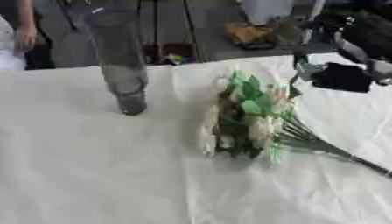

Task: Arrange flowers into the vase.

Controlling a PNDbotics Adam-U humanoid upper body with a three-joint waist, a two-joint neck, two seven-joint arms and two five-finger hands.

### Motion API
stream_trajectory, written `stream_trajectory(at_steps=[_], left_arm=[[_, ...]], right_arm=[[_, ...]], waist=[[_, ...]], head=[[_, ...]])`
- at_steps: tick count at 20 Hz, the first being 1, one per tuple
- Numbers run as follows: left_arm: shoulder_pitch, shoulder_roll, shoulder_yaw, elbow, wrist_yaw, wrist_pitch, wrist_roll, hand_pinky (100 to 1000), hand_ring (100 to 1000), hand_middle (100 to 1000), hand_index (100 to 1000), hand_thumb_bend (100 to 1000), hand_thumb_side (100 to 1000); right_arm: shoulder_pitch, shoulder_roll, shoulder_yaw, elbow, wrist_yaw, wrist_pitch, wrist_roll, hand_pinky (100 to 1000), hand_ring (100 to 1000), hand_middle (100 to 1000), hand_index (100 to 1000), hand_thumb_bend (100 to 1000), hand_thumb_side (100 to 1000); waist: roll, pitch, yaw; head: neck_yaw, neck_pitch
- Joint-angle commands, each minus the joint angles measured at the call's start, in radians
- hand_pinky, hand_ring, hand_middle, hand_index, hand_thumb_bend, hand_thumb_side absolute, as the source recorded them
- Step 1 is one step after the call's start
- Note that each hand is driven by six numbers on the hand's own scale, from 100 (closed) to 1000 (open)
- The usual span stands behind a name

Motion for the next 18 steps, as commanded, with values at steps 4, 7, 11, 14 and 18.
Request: stream_trajectory(at_steps=[4, 7, 11, 14, 18], left_arm=[[-0.012, 0.026, 0.007, -0.017, 0.000, -0.001, 0.006, 812, 945, 929, 959, 167, 1000], [-0.012, 0.024, 0.006, -0.017, 0.000, 0.000, 0.008, 812, 945, 929, 958, 167, 1000], [-0.014, 0.022, 0.005, -0.017, 0.001, 0.000, 0.008, 812, 945, 928, 958, 167, 1000], [-0.016, 0.020, 0.005, -0.017, 0.001, 0.000, 0.008, 812, 945, 928, 957, 166, 1000], [-0.017, 0.018, 0.004, -0.017, 0.002, 0.001, 0.009, 812, 945, 924, 956, 161, 1000]], right_arm=[[0.043, -0.015, -0.044, -0.026, -0.030, 0.057, 0.037, 961, 1000, 992, 1000, 430, 934], [0.062, -0.011, -0.046, -0.027, -0.042, 0.078, 0.062, 970, 1000, 1000, 1000, 549, 872], [0.069, -0.007, -0.038, -0.013, -0.052, 0.099, 0.106, 984, 1000, 1000, 1000, 435, 721], [0.065, -0.003, -0.032, -0.004, -0.061, 0.105, 0.118, 980, 1000, 1000, 1000, 441, 719], [0.061, 0.001, -0.021, 0.007, -0.062, 0.110, 0.114, 974, 1000, 1000, 1000, 484, 752]], waist=[[0.002, -0.021, -0.005], [0.003, -0.020, -0.007], [0.003, -0.019, -0.008], [0.003, -0.018, -0.007], [0.003, -0.016, -0.005]], head=[[0.004, -0.016], [0.002, -0.019], [-0.001, -0.021], [-0.002, -0.022], [-0.004, -0.022]])
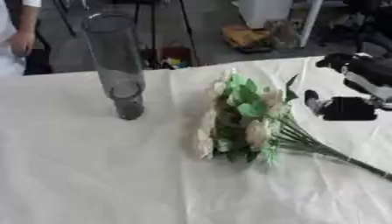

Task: Arrange flowers into the vase.

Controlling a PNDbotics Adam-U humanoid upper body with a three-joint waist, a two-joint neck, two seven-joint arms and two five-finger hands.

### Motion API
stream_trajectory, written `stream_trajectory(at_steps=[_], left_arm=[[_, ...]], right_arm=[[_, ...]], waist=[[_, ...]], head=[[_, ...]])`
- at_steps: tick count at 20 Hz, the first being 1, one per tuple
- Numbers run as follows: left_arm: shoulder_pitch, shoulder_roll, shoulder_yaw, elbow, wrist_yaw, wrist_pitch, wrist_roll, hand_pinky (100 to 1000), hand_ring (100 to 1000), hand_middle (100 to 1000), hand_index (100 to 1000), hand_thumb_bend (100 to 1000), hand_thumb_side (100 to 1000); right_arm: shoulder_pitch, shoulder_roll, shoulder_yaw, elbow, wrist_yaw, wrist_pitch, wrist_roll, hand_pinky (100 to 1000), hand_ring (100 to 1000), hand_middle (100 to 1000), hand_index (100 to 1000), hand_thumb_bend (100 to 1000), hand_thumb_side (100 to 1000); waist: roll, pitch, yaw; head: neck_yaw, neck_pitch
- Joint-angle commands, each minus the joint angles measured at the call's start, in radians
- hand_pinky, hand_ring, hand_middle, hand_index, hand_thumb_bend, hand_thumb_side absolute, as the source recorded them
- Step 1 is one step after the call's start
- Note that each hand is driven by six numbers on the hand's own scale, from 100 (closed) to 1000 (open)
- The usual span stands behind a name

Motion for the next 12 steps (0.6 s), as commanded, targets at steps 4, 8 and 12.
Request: stream_trajectory(at_steps=[4, 8, 12], left_arm=[[-0.017, 0.016, 0.002, -0.017, 0.002, 0.001, 0.002, 811, 945, 922, 956, 159, 1000], [-0.020, 0.013, 0.001, -0.017, 0.004, 0.002, 0.002, 811, 945, 920, 955, 158, 1000], [-0.022, 0.012, 0.001, -0.017, 0.004, 0.002, 0.002, 811, 945, 918, 955, 155, 1000]], right_arm=[[-0.019, -0.009, 0.013, 0.018, 0.001, 0.010, 0.005, 976, 1000, 1000, 1000, 494, 728], [-0.028, 0.003, 0.036, 0.053, -0.016, 0.010, 0.025, 978, 1000, 1000, 1000, 480, 682], [-0.029, 0.010, 0.060, 0.096, -0.031, -0.002, 0.050, 979, 1000, 1000, 1000, 475, 654]], waist=[[-0.001, -0.012, 0.002], [-0.003, -0.010, 0.005], [-0.003, -0.008, 0.011]], head=[[-0.005, -0.012], [-0.008, -0.014], [-0.012, -0.015]])
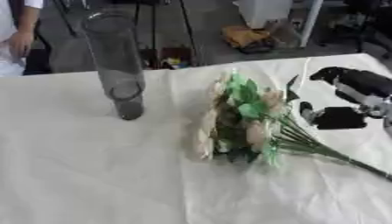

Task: Arrange flowers into the vase.

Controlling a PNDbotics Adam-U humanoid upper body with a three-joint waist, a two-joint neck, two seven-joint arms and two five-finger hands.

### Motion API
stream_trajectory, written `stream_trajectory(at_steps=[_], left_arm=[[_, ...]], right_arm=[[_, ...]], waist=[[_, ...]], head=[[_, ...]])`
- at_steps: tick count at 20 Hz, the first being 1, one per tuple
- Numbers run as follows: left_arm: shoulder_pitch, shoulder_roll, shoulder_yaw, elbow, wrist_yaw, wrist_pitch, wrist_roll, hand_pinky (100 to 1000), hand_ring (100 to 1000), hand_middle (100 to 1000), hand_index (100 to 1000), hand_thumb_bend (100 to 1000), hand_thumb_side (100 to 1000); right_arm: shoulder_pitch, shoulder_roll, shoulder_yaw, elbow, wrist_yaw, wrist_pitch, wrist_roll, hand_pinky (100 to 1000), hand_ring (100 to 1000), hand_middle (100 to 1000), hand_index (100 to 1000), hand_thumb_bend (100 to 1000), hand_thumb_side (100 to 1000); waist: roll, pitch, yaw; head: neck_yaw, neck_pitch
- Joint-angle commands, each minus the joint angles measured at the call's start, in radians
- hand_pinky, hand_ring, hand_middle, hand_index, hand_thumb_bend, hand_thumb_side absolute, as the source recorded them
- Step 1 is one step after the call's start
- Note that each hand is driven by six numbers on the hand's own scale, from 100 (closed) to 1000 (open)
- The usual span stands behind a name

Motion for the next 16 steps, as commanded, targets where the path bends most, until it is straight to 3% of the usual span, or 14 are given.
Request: stream_trajectory(at_steps=[1, 16], left_arm=[[-0.016, 0.013, 0.001, -0.017, 0.004, 0.002, 0.002, 811, 945, 918, 955, 152, 1000], [-0.023, 0.010, -0.003, -0.017, 0.010, 0.002, -0.006, 813, 947, 918, 955, 136, 1000]], right_arm=[[-0.009, -0.017, 0.004, 0.023, -0.021, -0.011, 0.018, 979, 1000, 1000, 1000, 479, 656], [0.075, -0.013, 0.013, -0.017, -0.057, -0.020, 0.020, 973, 1000, 1000, 1000, 488, 647]], waist=[[-0.002, -0.014, 0.002], [-0.002, -0.005, 0.003]], head=[[-0.004, -0.008], [-0.007, -0.017]])
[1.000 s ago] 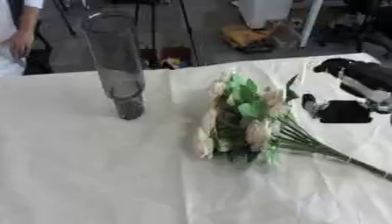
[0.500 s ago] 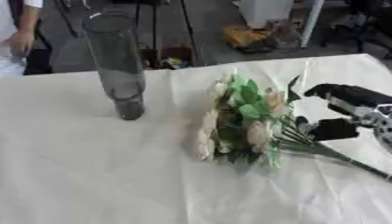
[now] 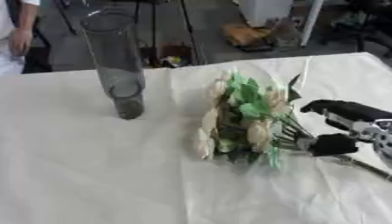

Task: Arrange flowers into the vase.

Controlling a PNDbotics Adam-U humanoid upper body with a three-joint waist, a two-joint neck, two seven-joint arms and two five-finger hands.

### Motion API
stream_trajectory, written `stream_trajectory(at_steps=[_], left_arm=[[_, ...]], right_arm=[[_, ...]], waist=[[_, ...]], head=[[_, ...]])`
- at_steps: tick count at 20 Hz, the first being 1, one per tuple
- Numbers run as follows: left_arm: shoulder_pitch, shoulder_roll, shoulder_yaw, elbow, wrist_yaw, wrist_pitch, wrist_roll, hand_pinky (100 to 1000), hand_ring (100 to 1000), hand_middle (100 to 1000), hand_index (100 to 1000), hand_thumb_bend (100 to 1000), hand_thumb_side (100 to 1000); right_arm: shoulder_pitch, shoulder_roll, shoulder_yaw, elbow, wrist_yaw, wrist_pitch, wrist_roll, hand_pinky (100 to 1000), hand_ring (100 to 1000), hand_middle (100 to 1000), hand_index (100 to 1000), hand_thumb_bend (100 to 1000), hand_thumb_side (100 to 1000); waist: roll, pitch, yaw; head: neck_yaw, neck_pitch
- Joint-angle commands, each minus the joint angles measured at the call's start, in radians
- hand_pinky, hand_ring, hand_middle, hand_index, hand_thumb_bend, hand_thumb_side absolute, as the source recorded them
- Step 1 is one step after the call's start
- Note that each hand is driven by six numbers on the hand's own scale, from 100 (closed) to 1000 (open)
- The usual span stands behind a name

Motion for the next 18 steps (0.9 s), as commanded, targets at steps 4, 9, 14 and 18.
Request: stream_trajectory(at_steps=[4, 9, 14, 18], left_arm=[[-0.016, 0.008, 0.002, -0.017, 0.005, 0.000, -0.006, 812, 947, 917, 955, 135, 1000], [-0.017, 0.004, 0.001, -0.017, 0.006, 0.001, -0.006, 812, 947, 916, 955, 133, 1000], [-0.017, -0.001, -0.001, -0.017, 0.007, 0.003, -0.006, 811, 947, 914, 953, 122, 1000], [-0.016, -0.003, -0.002, -0.017, 0.008, 0.003, -0.005, 811, 947, 914, 953, 119, 1000]], right_arm=[[-0.010, -0.018, -0.007, 0.017, -0.010, 0.002, 0.007, 975, 1000, 1000, 1000, 492, 629], [-0.021, -0.016, 0.011, 0.058, -0.002, -0.006, 0.020, 975, 1000, 1000, 1000, 489, 618], [-0.041, -0.007, 0.024, 0.106, 0.014, -0.012, 0.020, 971, 1000, 1000, 1000, 483, 636], [-0.057, 0.003, 0.026, 0.133, 0.012, -0.010, -0.008, 959, 1000, 1000, 1000, 433, 683]], waist=[[-0.001, -0.014, 0.003], [0.000, -0.012, 0.006], [0.000, -0.009, 0.009], [0.001, -0.008, 0.012]], head=[[-0.011, -0.017], [-0.016, -0.022], [-0.020, -0.025], [-0.025, -0.029]])
